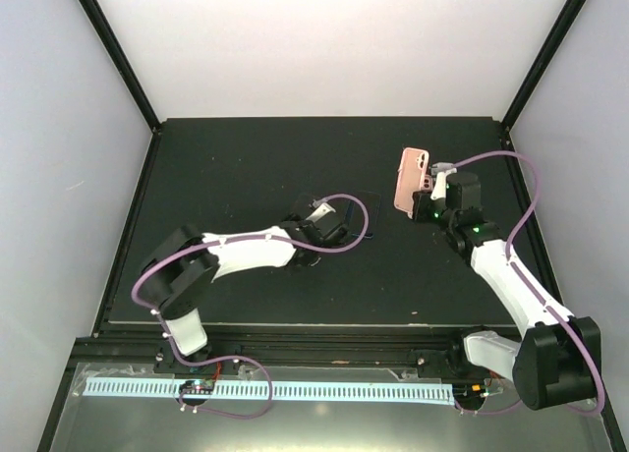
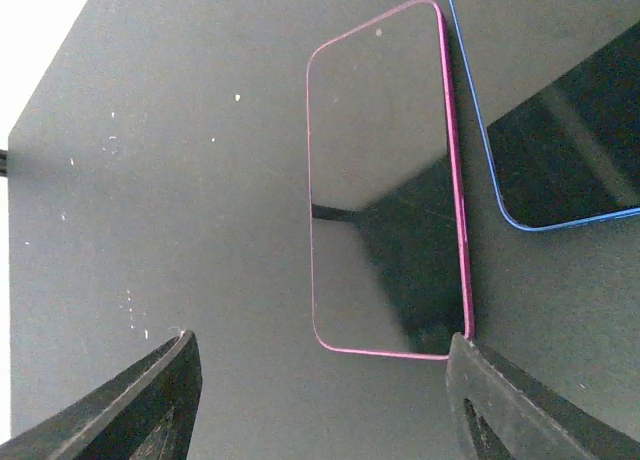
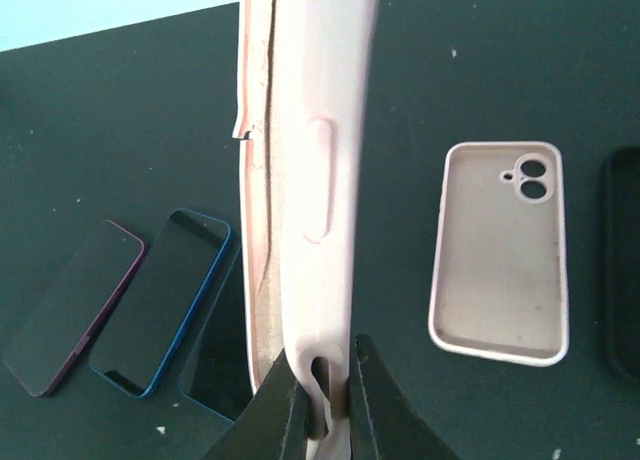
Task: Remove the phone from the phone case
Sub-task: Place the phone at the center of the board, then move the phone case to the center of the board.
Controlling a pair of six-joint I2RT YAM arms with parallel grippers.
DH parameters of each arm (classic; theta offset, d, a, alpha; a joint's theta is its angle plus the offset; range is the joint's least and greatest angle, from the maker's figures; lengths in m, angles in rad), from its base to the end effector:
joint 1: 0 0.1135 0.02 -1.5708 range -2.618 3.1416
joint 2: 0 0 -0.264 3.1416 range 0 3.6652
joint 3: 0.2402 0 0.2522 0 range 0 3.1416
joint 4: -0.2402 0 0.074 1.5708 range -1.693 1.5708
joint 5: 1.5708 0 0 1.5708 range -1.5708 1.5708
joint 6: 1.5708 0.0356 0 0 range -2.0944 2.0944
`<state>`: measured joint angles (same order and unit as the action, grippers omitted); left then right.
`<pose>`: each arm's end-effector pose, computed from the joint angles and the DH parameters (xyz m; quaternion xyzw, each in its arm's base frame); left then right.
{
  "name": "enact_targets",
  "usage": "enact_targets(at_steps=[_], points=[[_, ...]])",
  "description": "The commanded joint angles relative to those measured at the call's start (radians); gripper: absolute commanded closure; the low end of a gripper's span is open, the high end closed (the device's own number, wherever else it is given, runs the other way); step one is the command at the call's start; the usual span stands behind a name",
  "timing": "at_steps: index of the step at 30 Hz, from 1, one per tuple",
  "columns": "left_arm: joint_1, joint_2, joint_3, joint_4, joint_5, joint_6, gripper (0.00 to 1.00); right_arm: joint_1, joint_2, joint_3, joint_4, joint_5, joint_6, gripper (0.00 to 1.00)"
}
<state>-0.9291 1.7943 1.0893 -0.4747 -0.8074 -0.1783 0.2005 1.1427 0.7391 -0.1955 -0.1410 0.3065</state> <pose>0.2250 -0.2582 0.1667 0.2597 0.8673 0.2338 0.3546 0.2435 0.0546 0.2510 0.0139 0.8826 0.1771 0.4353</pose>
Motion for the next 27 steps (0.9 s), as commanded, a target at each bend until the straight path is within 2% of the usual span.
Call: enact_targets(at_steps=[1,5,9,17,27], points=[[0.007,-0.124,-0.069,0.025,0.096,-0.049,0.30,-0.007,-0.003,0.052,-0.058,0.059,-0.151,0.99],[0.006,-0.248,-0.138,0.059,0.186,-0.068,0.30,-0.007,0.034,0.119,-0.126,0.061,-0.241,0.99],[0.003,-0.411,-0.236,0.115,0.322,-0.103,0.30,-0.009,0.132,0.241,-0.229,-0.001,-0.307,0.99],[-0.001,-0.720,-0.385,0.181,0.537,-0.128,0.29,-0.037,0.491,0.544,-0.477,-0.078,-0.314,0.99],[-0.004,-0.912,-0.404,0.074,0.656,-0.136,0.26,-0.079,0.806,0.813,-0.584,-0.024,-0.291,0.99]])
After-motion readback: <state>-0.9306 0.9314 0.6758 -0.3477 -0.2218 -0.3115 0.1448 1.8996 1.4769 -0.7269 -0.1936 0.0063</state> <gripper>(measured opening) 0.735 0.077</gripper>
